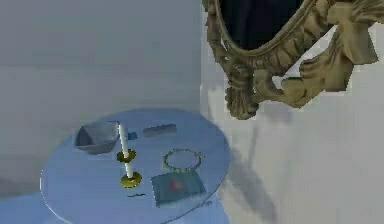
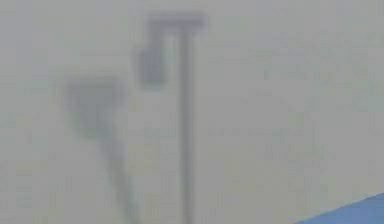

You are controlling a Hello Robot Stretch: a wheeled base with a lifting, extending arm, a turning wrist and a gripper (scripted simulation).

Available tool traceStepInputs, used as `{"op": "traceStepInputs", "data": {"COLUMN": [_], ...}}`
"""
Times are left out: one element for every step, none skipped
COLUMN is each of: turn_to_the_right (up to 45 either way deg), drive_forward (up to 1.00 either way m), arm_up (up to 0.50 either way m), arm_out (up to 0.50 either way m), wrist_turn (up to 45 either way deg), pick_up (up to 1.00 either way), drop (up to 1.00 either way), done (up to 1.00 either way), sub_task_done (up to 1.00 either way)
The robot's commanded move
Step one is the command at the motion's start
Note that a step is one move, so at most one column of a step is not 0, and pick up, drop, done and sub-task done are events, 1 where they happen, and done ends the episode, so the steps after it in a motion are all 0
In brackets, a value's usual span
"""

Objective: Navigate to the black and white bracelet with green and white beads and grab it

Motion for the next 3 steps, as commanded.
{"op": "traceStepInputs", "data": {"turn_to_the_right": [-45.0, -45.0, 0.0], "drive_forward": [0.00, 0.00, 0.00], "arm_up": [0.00, 0.00, 0.50], "arm_out": [0.00, 0.00, 0.00], "wrist_turn": [0.0, 0.0, 0.0], "pick_up": [0.00, 0.00, 0.00], "drop": [0.00, 0.00, 0.00], "done": [0.00, 0.00, 0.00], "sub_task_done": [0.00, 0.00, 0.00]}}
